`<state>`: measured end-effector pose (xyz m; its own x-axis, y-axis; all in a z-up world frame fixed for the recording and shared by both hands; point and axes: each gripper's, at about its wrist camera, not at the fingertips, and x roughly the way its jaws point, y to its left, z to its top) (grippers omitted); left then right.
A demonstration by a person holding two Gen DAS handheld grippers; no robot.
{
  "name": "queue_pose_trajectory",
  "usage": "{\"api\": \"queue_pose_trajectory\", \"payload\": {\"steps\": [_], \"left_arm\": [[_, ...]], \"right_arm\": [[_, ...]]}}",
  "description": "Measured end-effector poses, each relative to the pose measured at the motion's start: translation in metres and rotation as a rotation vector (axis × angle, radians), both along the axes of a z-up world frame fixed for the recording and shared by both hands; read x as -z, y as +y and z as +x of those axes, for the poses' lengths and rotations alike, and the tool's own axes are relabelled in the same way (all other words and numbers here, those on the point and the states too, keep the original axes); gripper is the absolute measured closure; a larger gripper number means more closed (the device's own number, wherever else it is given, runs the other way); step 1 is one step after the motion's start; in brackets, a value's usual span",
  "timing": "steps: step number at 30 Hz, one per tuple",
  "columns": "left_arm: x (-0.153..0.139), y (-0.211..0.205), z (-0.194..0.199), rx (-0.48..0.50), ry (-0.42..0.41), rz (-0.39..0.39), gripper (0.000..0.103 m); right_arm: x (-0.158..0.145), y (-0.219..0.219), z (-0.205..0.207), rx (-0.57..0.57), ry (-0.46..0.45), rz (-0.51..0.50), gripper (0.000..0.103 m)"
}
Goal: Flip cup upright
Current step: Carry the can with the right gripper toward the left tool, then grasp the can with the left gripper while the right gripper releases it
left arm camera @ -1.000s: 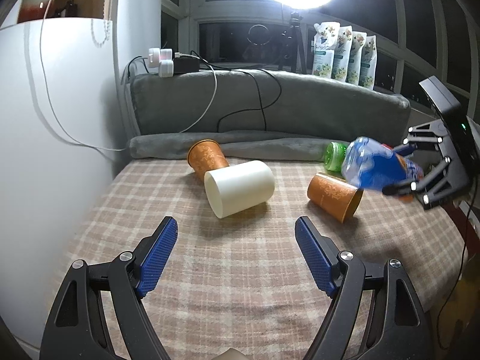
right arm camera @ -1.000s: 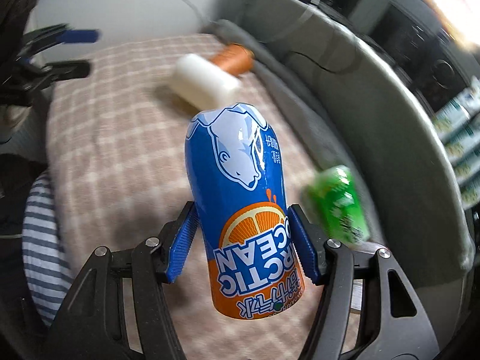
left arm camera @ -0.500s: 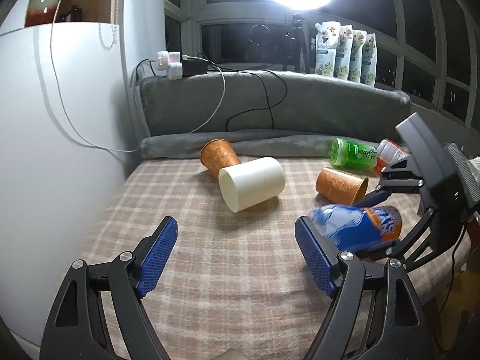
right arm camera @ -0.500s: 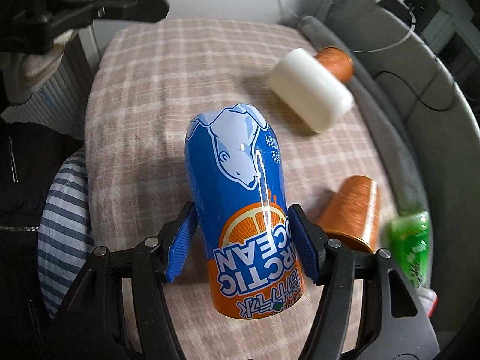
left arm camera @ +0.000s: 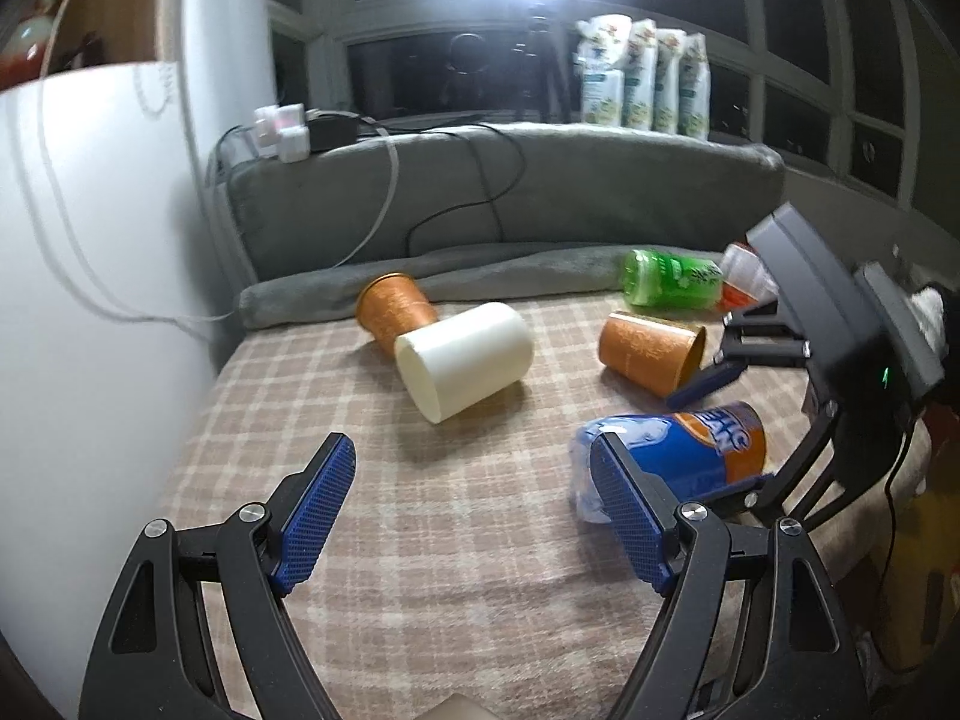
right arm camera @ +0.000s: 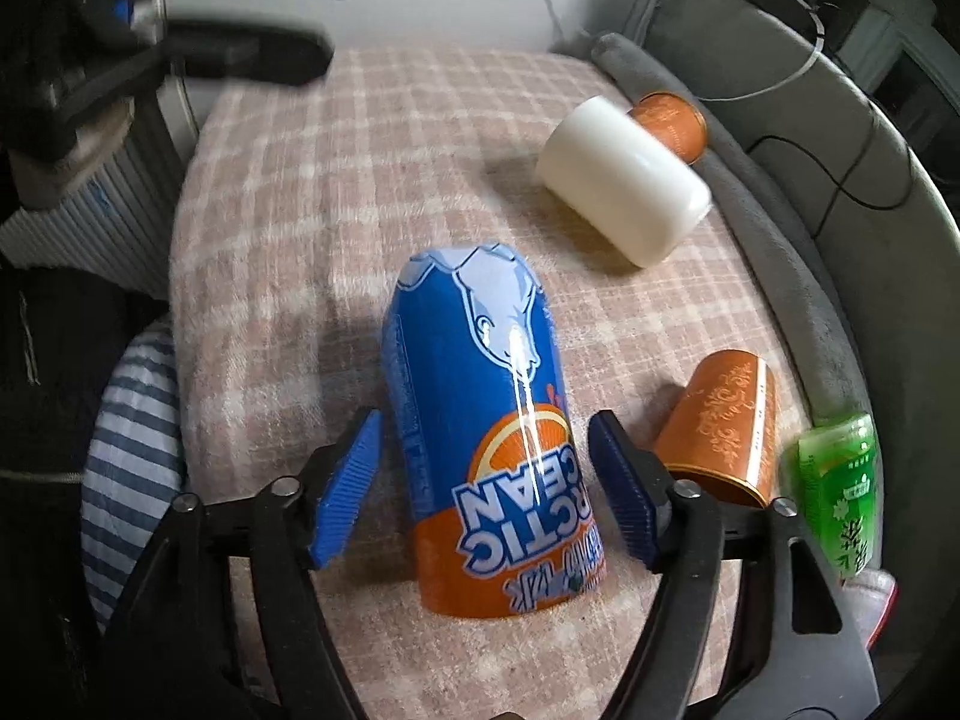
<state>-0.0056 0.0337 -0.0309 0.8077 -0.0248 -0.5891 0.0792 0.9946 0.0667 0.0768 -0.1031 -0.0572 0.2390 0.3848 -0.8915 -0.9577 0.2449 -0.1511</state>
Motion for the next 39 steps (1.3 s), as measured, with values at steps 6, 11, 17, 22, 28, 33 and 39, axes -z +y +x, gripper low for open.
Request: {"api": "queue_pose_trajectory", "payload": {"steps": [6,11,17,22,28,33,39], "left_arm": [[-0.002,-0.018,0.013,0.137,0.037,0.044,0.022],[-0.002,-0.043,0.024,0.321,0.082,0.124,0.022],[0.007,-0.085,0.034,0.591,0.179,0.259,0.022],[0.022,-0.115,0.046,0.755,0.297,0.381,0.022],[0.038,-0.134,0.067,0.834,0.423,0.478,0.022],[0.053,-0.150,0.067,0.897,0.465,0.598,0.022],[0.069,-0.167,0.061,0.958,0.479,0.712,0.022]], "right_arm": [[-0.021,-0.026,-0.001,0.110,-0.005,0.103,0.025],[-0.035,-0.068,-0.002,0.274,-0.005,0.213,0.024],[-0.040,-0.127,-0.012,0.485,0.019,0.327,0.024],[-0.035,-0.166,-0.033,0.623,0.014,0.379,0.024],[-0.029,-0.203,-0.051,0.757,0.020,0.422,0.024],[-0.029,-0.227,-0.050,0.842,0.040,0.466,0.024],[-0.030,-0.241,-0.046,0.890,0.078,0.522,0.024]]}}
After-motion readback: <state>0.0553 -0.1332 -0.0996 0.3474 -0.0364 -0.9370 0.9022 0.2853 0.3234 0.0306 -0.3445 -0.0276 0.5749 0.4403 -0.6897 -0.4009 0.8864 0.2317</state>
